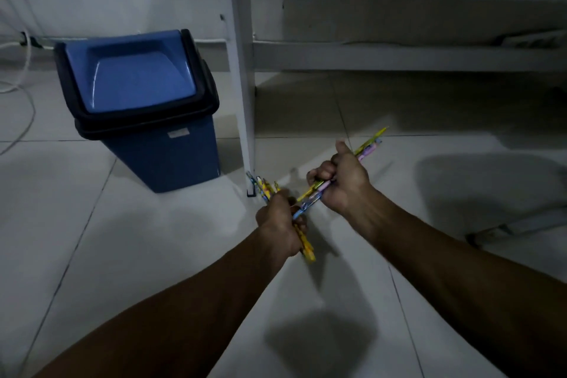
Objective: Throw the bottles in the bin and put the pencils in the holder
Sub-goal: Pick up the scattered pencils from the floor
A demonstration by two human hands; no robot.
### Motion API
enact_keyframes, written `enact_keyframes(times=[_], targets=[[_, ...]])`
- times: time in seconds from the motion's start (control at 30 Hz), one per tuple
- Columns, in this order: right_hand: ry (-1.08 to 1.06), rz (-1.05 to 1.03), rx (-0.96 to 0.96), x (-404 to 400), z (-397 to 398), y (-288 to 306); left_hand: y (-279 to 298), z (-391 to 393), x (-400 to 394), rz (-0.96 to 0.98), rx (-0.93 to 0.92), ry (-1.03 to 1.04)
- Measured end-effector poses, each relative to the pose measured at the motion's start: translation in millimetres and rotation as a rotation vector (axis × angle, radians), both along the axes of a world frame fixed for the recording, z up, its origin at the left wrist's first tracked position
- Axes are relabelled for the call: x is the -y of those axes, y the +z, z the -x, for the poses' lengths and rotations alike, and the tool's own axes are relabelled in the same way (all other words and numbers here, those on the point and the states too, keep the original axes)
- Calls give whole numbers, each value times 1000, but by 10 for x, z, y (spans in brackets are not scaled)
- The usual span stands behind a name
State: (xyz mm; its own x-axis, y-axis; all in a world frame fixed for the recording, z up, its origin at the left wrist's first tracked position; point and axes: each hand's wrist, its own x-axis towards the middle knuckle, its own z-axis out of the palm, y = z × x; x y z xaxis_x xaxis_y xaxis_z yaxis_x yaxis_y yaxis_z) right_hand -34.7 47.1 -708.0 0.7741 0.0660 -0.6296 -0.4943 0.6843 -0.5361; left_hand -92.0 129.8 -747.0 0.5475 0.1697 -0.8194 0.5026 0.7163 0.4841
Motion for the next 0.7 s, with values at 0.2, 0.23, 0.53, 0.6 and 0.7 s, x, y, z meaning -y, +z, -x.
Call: enact_keyframes(times=[0.2,0.23,0.53,0.6,0.7], targets=[[37,-14,53,-155,301,182,151,-48,18,60,41,62],[47,-8,70,-164,320,216,170,-49,23,60,48,61],[153,108,127,-268,372,491,565,131,-98,-110,99,-203],[265,179,112,-208,331,554,696,245,-254,-208,89,-453],[482,294,61,-129,283,652,892,360,-584,-375,83,-732]])
